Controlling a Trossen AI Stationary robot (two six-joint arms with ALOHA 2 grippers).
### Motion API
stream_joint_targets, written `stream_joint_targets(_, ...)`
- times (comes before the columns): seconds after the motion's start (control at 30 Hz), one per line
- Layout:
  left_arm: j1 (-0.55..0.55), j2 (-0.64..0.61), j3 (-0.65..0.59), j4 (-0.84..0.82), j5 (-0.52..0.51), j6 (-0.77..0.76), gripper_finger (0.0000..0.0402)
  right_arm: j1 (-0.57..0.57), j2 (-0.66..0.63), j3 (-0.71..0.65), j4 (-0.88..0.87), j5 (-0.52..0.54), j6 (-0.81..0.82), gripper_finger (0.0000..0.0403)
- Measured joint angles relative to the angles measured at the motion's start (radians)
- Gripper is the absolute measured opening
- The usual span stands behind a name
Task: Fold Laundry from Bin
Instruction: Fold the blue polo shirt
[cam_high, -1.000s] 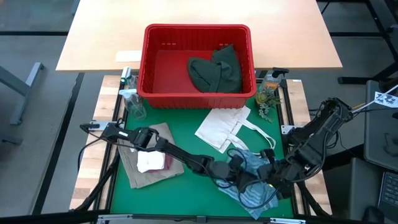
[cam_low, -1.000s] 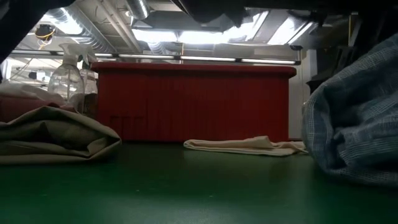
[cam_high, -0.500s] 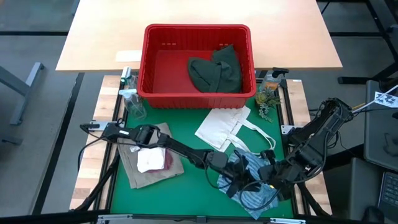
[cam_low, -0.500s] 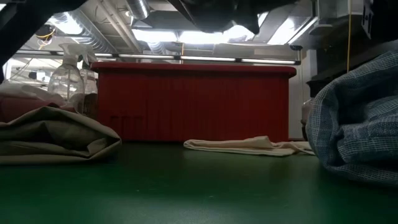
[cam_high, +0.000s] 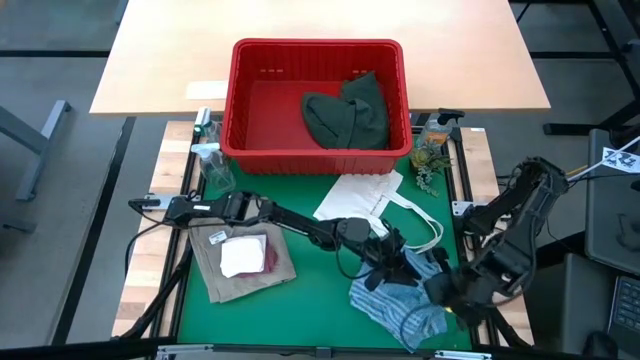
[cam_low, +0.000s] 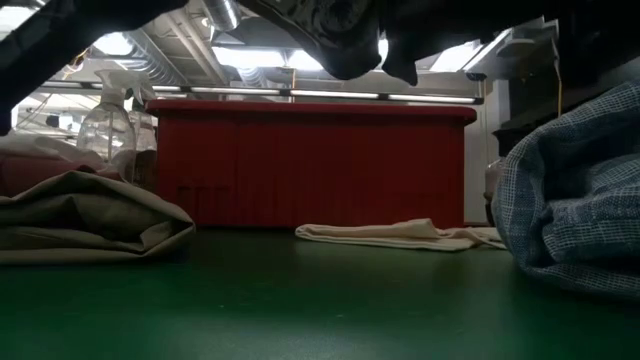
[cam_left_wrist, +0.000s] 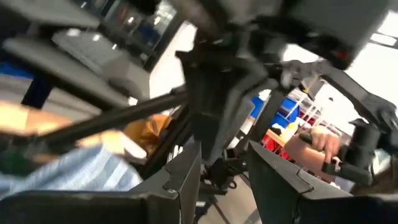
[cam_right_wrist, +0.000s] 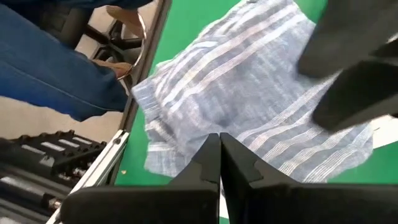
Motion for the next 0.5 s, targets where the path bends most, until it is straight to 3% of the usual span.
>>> stream_joint_targets(0.17,0.020,0.000,0.000,0.185,0.053,0.138,0.0125,0.055,-0.034,0.000,-0.008,0.059,0.059,0.0001)
stream_joint_targets(0.27,0.046,-0.002,0.000,0.315,0.123,0.084,0.0125,0.079,-0.062,0.000,-0.015,0.108,0.103,0.0001)
stream_joint_targets(0.4,0.120,-0.002,0.000,0.492,0.397,-0.054,0.0125,0.095,-0.083,0.002,-0.013,0.138,0.174,0.0001)
stream_joint_targets(0.5,0.178,-0.002,0.000,0.670,0.613,-0.255,0.0125,0.094,-0.083,0.002,-0.006,0.148,0.193,0.0001)
